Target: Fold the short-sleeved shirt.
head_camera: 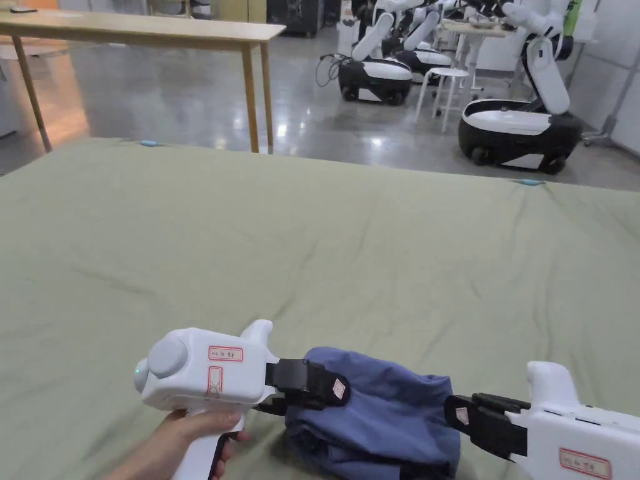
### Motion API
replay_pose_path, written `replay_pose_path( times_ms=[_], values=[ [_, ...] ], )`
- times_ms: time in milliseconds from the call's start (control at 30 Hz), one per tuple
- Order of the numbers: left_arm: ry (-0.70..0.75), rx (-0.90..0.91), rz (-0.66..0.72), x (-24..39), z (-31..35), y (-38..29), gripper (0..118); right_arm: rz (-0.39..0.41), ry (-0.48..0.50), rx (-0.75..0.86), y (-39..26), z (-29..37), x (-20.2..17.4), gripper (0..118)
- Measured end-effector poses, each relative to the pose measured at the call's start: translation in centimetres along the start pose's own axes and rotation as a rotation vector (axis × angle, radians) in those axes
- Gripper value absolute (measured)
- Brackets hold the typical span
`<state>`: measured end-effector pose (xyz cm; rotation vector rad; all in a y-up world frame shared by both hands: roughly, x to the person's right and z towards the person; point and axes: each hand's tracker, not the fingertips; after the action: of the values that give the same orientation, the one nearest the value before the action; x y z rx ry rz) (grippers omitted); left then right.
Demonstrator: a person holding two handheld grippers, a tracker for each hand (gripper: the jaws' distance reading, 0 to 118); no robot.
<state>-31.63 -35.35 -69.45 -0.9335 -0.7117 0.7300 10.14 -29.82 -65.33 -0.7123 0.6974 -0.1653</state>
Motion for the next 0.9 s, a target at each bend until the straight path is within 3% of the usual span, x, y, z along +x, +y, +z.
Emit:
replay_pose_path(
  times_ms=[467,533,767,800,867,900],
  values=[
    [0.223,0.121,-0.027,-14.2,30.8,2.8,43,0.083,-0.024,-0.012,1.8,-2.5,-7.6,0],
    [0.252,0.137,0.042,-15.9,32.9,3.2,43,0.093,-0.033,-0.016,1.8,-2.9,-8.1,0],
    [0.268,0.141,-0.008,-16.3,32.3,4.0,43,0.119,-0.081,-0.049,1.8,-2.8,-8.2,0],
    [0.277,0.135,-0.013,-16.0,32.4,4.1,47,0.123,-0.108,-0.055,1.8,-2.7,-8.1,0],
    [0.333,0.119,-0.017,-16.0,32.5,5.0,99,0.117,-0.121,-0.055,2.0,-2.5,-7.7,0],
    [0.376,0.111,-0.035,-15.5,32.8,5.1,118,0.112,-0.122,-0.056,2.1,-2.4,-7.4,0]
  ],
)
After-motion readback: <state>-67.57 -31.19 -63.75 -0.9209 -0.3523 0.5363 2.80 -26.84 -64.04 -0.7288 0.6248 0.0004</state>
